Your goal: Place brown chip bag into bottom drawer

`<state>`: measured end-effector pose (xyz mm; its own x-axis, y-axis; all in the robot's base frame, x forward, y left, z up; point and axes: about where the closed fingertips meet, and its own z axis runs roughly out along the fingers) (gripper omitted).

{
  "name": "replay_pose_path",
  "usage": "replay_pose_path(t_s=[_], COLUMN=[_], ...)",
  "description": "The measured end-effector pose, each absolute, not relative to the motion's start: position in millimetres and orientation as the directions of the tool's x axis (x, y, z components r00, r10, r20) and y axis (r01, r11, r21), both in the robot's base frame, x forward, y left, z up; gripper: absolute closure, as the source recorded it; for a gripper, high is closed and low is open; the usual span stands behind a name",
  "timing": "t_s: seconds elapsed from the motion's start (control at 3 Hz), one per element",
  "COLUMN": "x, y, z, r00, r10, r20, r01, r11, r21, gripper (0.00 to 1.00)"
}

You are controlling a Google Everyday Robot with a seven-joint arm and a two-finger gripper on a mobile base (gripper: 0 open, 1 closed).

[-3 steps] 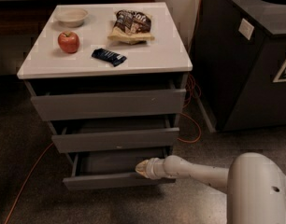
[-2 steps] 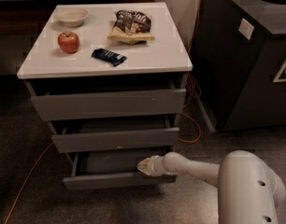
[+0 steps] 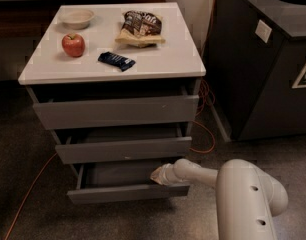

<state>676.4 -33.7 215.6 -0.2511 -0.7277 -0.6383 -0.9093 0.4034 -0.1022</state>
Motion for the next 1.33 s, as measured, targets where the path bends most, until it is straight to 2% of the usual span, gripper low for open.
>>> replay_pose_path(t_s=[1.33], x=[681], y=[-28], z=[173], r00=[-0.273], r10=[-0.751], r20=[-0.601], r01=[-0.925], r11=[0.377], r21=[-0.050], gripper=[1.00])
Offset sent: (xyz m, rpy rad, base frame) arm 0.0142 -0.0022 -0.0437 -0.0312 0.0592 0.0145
